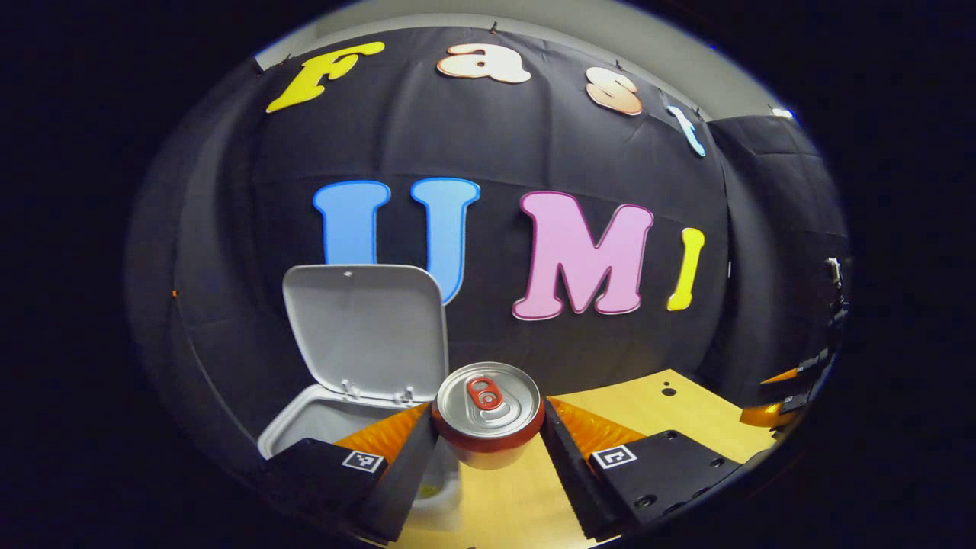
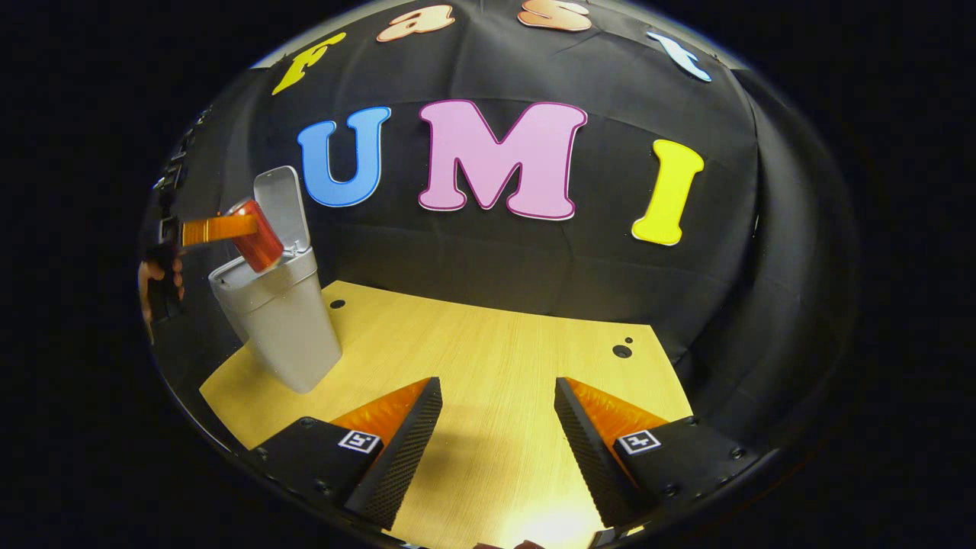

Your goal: Press the lid of the desktop garbage bin to open it, pick up the crumpled paper on the desktop and throw it into the bin, then pick up the pop can on the desktop and drop it into the bin, and finally close the garbage bin lid.

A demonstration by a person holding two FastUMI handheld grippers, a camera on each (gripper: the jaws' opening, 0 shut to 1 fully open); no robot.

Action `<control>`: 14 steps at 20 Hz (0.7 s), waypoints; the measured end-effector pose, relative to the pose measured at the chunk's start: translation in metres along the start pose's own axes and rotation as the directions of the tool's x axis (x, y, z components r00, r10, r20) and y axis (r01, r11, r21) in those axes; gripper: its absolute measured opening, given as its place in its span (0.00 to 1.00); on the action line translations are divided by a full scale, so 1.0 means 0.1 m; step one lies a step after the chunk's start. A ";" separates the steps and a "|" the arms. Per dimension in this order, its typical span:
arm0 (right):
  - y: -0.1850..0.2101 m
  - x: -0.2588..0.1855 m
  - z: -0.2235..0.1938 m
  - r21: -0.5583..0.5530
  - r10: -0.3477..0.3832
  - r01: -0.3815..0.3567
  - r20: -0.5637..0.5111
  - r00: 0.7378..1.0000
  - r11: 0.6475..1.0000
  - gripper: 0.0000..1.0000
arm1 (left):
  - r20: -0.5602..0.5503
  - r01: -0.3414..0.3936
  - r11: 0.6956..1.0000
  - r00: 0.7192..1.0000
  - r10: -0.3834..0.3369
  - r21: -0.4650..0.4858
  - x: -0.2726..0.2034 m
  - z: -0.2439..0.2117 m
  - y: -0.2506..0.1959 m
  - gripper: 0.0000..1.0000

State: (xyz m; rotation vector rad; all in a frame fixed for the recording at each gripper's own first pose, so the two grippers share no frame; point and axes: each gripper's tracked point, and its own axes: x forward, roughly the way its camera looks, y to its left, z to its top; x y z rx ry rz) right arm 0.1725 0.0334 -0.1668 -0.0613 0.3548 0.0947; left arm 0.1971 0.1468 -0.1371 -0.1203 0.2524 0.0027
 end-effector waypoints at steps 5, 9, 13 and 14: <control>-0.05 -0.12 -0.07 0.042 -0.004 0.004 -0.004 1.000 0.999 0.96 | -0.080 -0.045 0.998 0.996 0.048 0.045 0.07 -0.26 0.57 0.83; -0.13 -0.19 -0.08 0.046 -0.011 0.011 -0.004 1.000 0.999 0.96 | -0.133 -0.078 0.996 0.988 0.083 0.038 0.15 -0.48 0.76 0.83; -0.24 -0.25 -0.17 0.068 -0.027 0.028 -0.023 0.999 0.997 0.96 | -0.153 -0.088 0.996 0.984 0.088 0.006 0.17 -0.57 0.76 0.86; -0.27 -0.26 -0.19 0.074 -0.029 0.031 -0.025 0.999 0.997 0.96 | -0.150 -0.110 0.994 0.982 0.111 0.017 0.18 -0.56 0.82 0.87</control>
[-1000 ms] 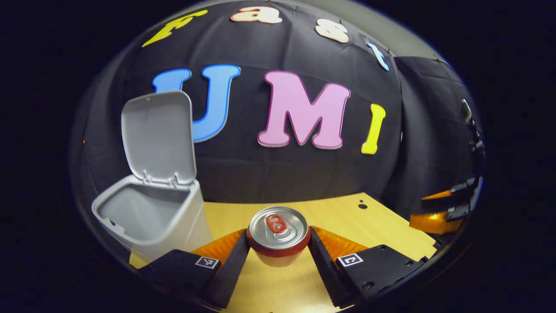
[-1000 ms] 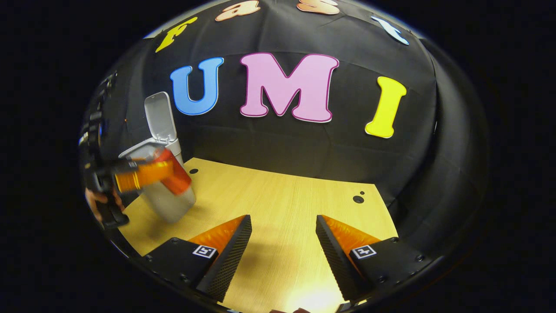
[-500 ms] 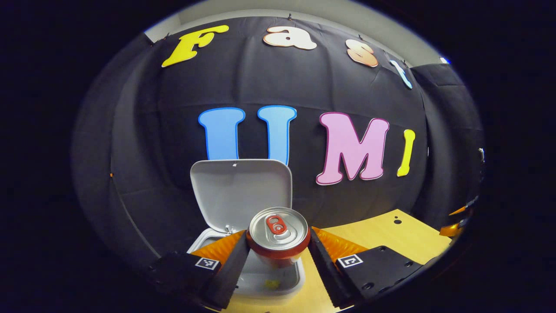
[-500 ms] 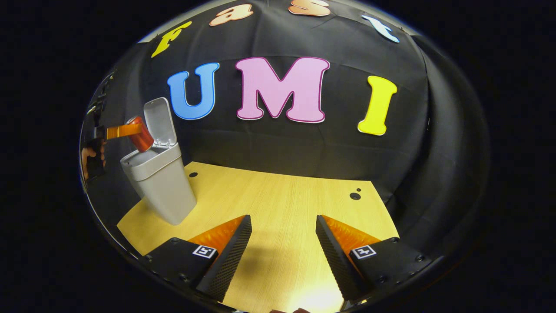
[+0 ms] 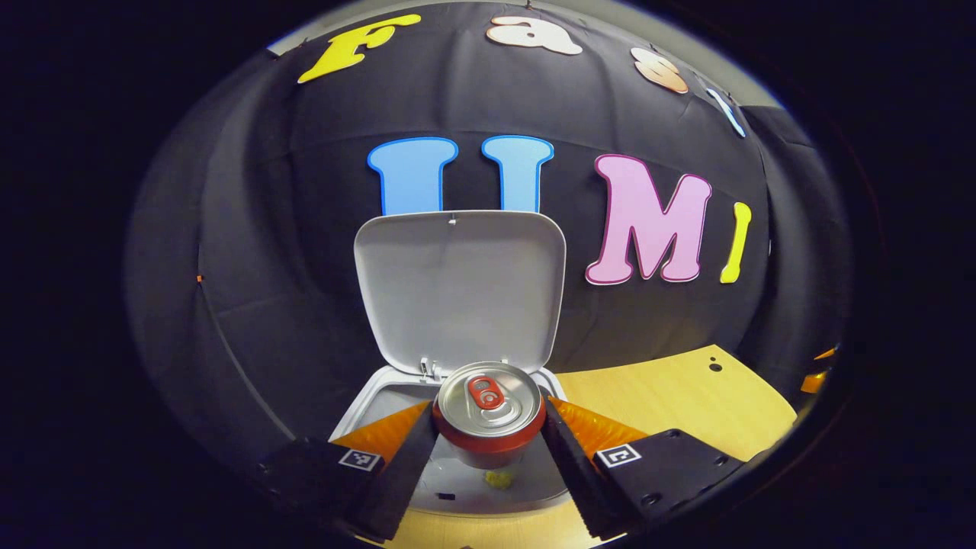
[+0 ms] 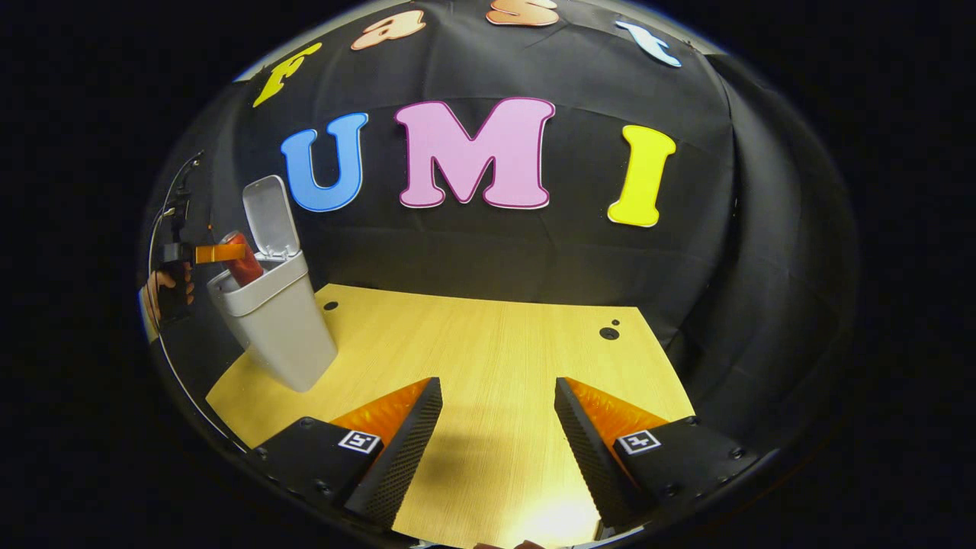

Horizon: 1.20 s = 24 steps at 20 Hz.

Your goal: Press the lid of the desktop garbage bin to open it, pick up the crumpled paper on the desktop and throw it into the bin, then pick up the pop can on the desktop and drop it into the bin, and finally close the garbage bin lid.

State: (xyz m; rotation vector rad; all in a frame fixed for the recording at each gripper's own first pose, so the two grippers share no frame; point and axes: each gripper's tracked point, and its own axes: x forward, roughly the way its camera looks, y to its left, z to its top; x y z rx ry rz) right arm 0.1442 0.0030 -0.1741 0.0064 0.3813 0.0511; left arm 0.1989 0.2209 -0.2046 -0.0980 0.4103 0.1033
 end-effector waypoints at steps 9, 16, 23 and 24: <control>-0.17 0.00 -0.11 0.020 -0.024 0.025 -0.022 0.999 0.999 0.96 | 0.215 -0.030 0.999 0.976 0.032 -0.015 -0.02 1.12 0.22 0.94; -0.16 -0.02 -0.11 0.024 -0.026 0.027 -0.020 0.999 0.999 0.96 | 0.219 0.009 0.994 0.976 0.015 -0.105 0.52 1.77 0.42 0.92; -0.16 0.01 -0.16 0.052 -0.029 0.030 -0.034 0.999 0.998 0.96 | 0.184 -0.044 0.999 0.982 0.039 0.024 0.77 1.93 0.53 0.93; -0.16 0.02 -0.16 0.053 -0.025 0.027 -0.037 0.999 0.998 0.96 | 0.237 -0.046 0.998 0.971 0.036 0.039 0.71 2.10 0.57 0.91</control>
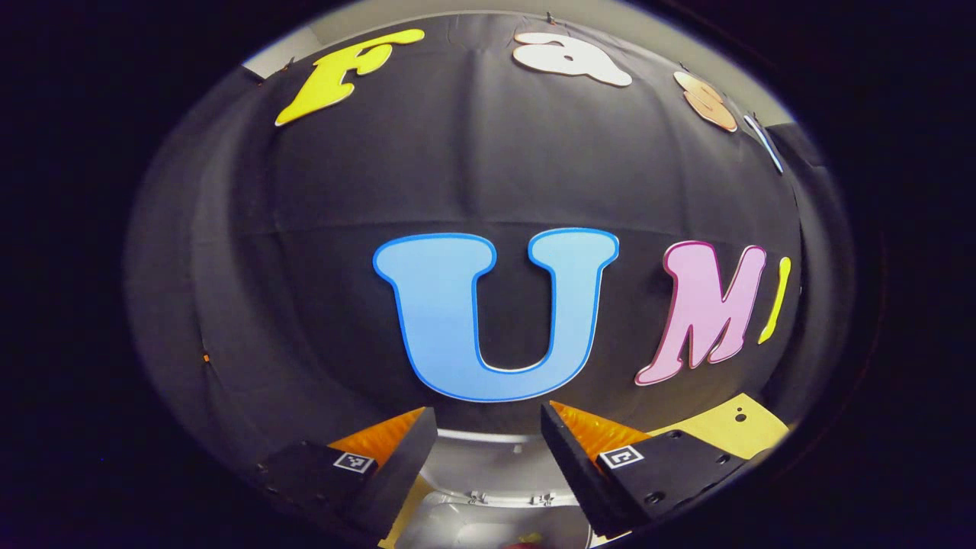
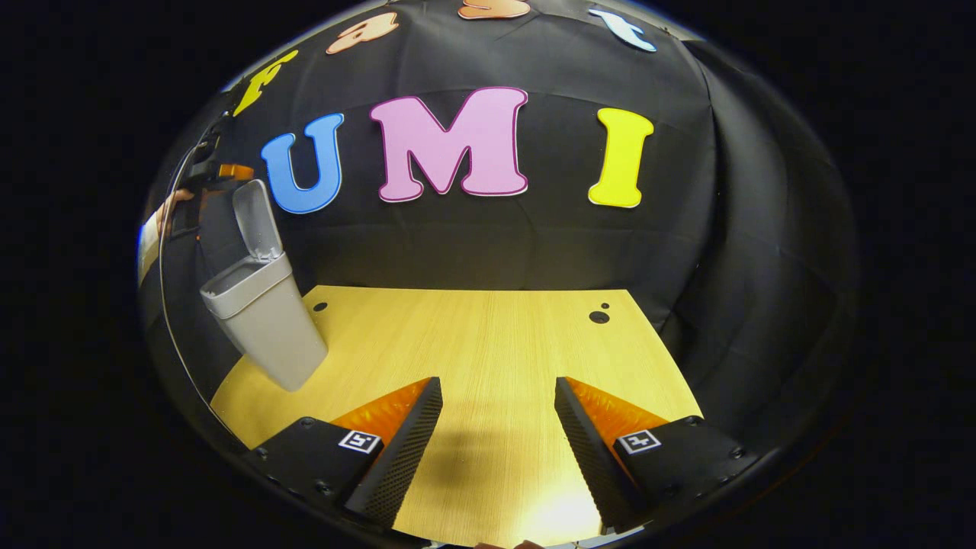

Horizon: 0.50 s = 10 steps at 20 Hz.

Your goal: Press the lid of the desktop garbage bin to open it, pick up the crumpled paper on the desktop and throw it into the bin, then pick up the pop can on the desktop and drop it into the bin, and finally close the garbage bin lid.

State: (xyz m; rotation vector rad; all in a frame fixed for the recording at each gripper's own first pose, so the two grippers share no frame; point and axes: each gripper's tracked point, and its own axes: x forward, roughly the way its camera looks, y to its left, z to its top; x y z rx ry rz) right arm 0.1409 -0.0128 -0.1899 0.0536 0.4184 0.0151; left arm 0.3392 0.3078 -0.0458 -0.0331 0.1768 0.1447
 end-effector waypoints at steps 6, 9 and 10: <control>0.11 0.03 0.01 0.000 0.028 -0.028 -0.004 1.000 1.000 0.96 | -0.089 0.055 0.998 0.995 -0.052 0.037 0.19 -0.29 -0.13 0.91; 0.18 0.04 0.04 -0.014 0.041 -0.041 0.002 0.999 0.999 0.96 | -0.137 0.053 0.998 0.989 -0.051 0.014 0.15 -0.45 -0.13 0.94; 0.18 0.03 0.03 -0.019 0.044 -0.044 0.001 0.999 0.999 0.96 | -0.157 0.067 0.998 0.985 -0.065 0.010 0.08 -0.47 -0.15 0.94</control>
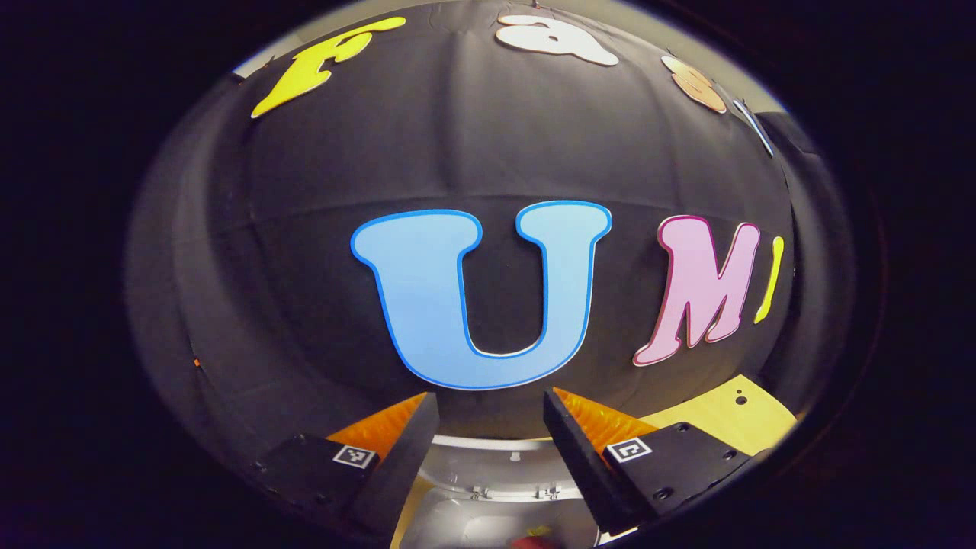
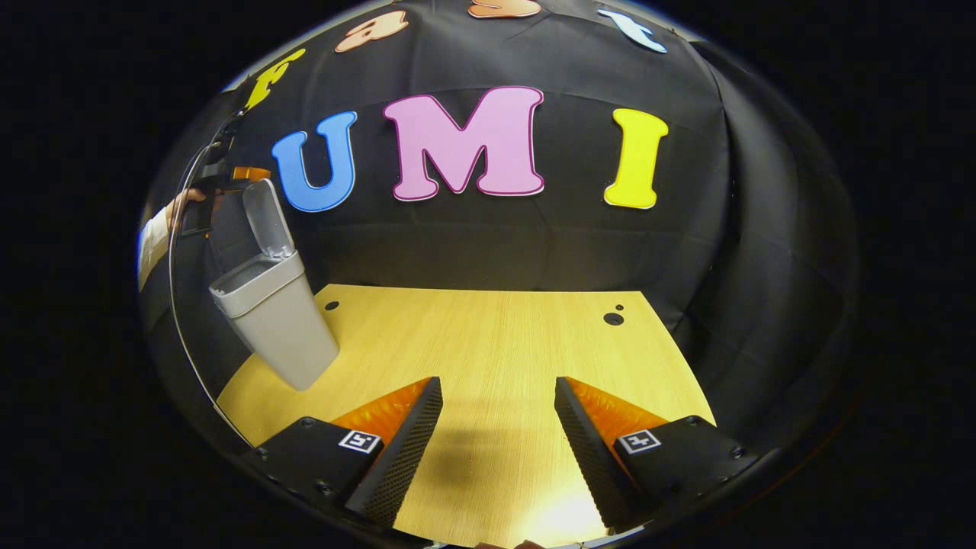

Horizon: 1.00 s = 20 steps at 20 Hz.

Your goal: Press the lid of the desktop garbage bin to open it, pick up the crumpled paper on the desktop and throw it into the bin, then pick up the pop can on the desktop and drop it into the bin, and finally close the garbage bin lid.

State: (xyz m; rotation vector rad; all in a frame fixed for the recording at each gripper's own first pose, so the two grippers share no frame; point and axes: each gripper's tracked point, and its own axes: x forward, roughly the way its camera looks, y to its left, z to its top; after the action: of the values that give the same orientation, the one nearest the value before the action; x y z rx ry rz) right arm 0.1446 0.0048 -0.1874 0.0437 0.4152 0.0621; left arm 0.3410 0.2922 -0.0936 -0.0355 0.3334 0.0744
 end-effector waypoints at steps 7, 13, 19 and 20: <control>0.07 0.01 -0.09 0.005 0.016 -0.016 -0.022 1.000 1.000 0.96 | -0.145 0.029 1.000 0.989 -0.027 0.013 -0.74 -0.69 0.09 0.94; 0.27 0.05 -0.02 -0.013 0.049 -0.049 -0.013 0.999 0.999 0.95 | -0.287 0.037 0.999 0.957 -0.034 0.004 -1.03 -1.65 0.06 0.96; 0.42 0.01 -0.09 -0.036 0.071 -0.071 -0.020 0.997 0.997 0.95 | -0.398 0.086 0.996 0.913 -0.086 -0.019 -1.06 -2.01 0.01 0.98; 0.42 0.01 -0.10 -0.035 0.072 -0.073 -0.020 0.997 0.997 0.95 | -0.416 0.090 0.996 0.905 -0.090 -0.020 -1.06 -2.03 0.01 0.98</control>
State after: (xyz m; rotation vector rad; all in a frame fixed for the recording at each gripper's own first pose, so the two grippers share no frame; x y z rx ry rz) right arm 0.1395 0.0474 -0.1943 0.0227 0.4313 0.1418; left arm 0.1750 0.2761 -0.2503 -0.0675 0.7608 -0.0271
